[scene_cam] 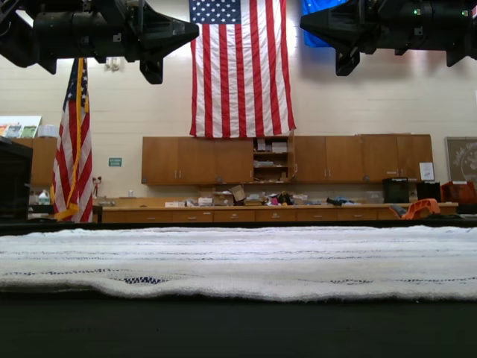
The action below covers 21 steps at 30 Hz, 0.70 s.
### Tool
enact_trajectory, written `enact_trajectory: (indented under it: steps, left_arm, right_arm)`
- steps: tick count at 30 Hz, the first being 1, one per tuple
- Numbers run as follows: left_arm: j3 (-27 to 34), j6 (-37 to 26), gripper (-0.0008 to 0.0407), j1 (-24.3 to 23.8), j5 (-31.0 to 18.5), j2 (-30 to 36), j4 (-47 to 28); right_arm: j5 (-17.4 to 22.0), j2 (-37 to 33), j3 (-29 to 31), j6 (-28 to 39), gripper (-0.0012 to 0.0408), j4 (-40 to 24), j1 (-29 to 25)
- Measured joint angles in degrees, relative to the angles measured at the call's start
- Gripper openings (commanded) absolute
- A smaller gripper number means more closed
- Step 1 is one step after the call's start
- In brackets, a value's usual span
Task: Fold the towel
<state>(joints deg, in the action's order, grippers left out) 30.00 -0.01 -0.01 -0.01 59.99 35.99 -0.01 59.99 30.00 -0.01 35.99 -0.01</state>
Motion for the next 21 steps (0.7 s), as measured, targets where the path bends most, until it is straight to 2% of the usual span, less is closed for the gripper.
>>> enact_trajectory:
  steps: [2, 5, 21]
  left_arm:
    - [0.0, 0.0, 0.0, 0.0, 0.0, 0.0, -0.1]
    - [0.0, 0.0, 0.0, 0.0, 0.0, 0.1, -0.4]
    - [0.0, 0.0, 0.0, 0.0, 0.0, 0.1, -1.6]
  right_arm:
    - [0.0, 0.1, 1.2, 0.0, 0.0, -3.2, 0.0]
    - [0.0, 0.3, 1.9, 0.0, 0.0, -4.4, 0.0]
    - [0.0, 0.3, 1.9, 0.0, 0.0, -4.7, 0.0]
